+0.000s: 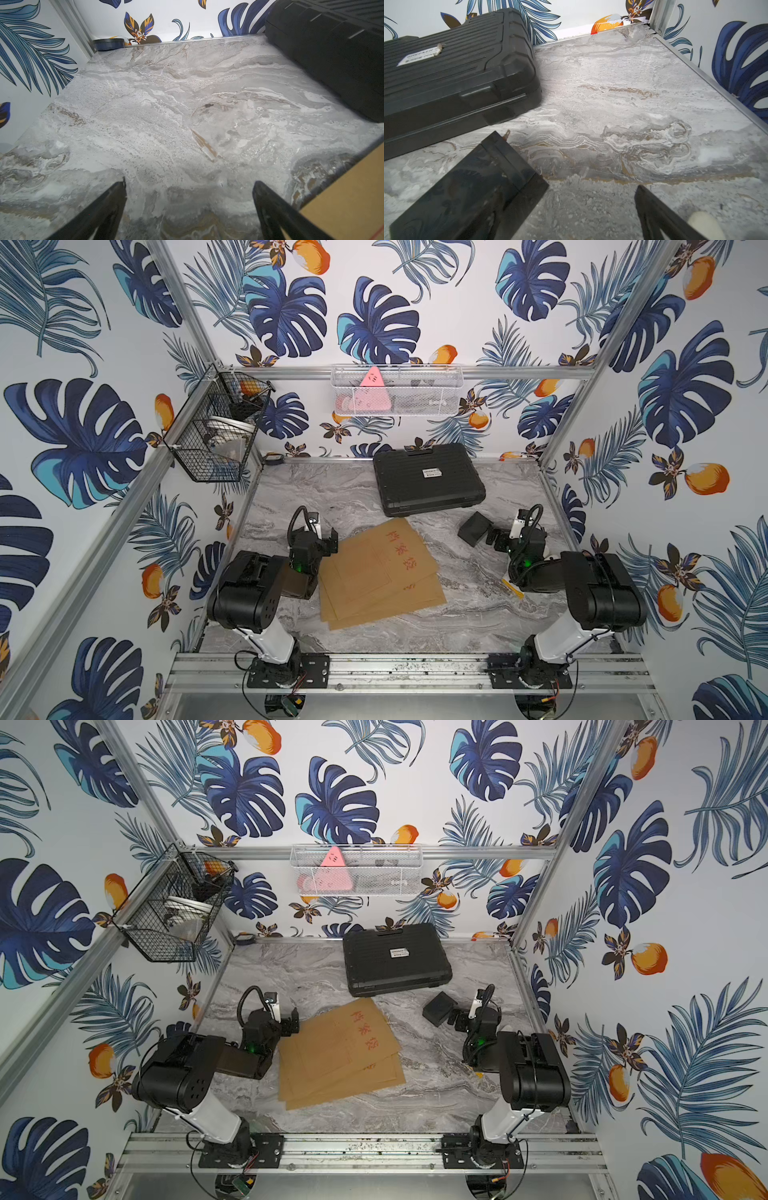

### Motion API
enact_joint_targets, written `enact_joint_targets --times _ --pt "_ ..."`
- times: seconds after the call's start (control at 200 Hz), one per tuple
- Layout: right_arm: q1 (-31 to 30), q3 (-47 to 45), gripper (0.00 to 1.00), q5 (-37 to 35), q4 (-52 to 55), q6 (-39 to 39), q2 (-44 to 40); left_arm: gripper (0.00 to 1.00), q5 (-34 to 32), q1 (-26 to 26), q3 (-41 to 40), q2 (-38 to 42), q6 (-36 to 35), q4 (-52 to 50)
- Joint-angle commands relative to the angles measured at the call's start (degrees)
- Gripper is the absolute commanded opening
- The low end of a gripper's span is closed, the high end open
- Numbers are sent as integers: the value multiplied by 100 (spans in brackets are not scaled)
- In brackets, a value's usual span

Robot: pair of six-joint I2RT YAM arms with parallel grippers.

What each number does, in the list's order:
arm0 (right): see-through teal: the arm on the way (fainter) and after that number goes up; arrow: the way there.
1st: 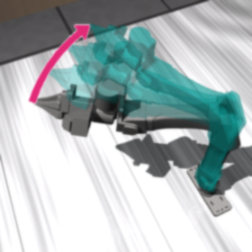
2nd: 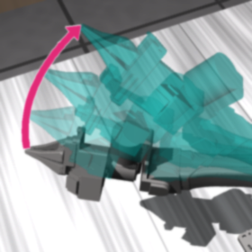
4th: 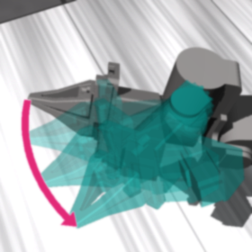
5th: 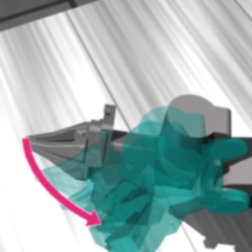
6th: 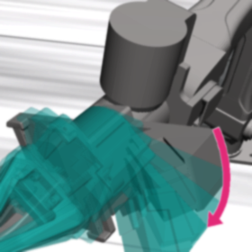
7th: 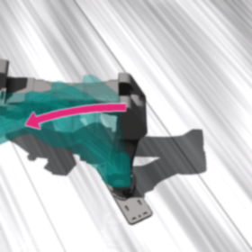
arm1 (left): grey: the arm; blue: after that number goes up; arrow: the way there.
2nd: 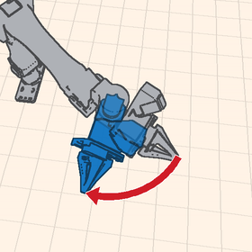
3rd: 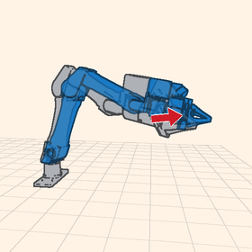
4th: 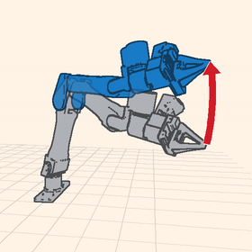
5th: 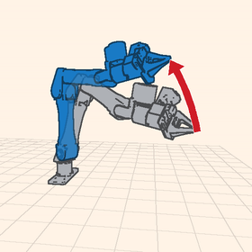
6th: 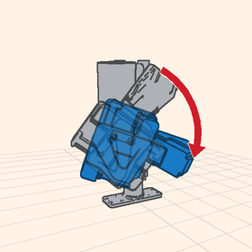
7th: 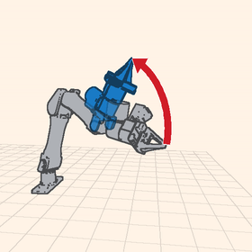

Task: Open the file bag
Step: Pick up the file bag from the file bag.

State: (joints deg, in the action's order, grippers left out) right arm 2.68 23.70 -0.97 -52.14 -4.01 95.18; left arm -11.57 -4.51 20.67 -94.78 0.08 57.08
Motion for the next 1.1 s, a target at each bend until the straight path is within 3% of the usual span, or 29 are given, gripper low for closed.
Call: enact_joint_targets --times 0.0,0.631,0.771,0.946,1.091 --pt "-4 3 100 9 -208 12 9 99 -14 -6 34 1 -43 222" --pt "-4 -5 100 -320 -226 -101 10 99 -18 2 35 -5 -43 215" --pt "-17 -46 100 -237 -19 -32 -418 99 -480 -326 -179 382 -279 387" --pt "-30 360 100 -503 1531 -215 -1700 99 -2108 -1360 332 1747 -710 -1464" --pt "-48 955 100 -186 2553 -987 -2118 99 -2624 -1688 1115 2294 309 -3194"
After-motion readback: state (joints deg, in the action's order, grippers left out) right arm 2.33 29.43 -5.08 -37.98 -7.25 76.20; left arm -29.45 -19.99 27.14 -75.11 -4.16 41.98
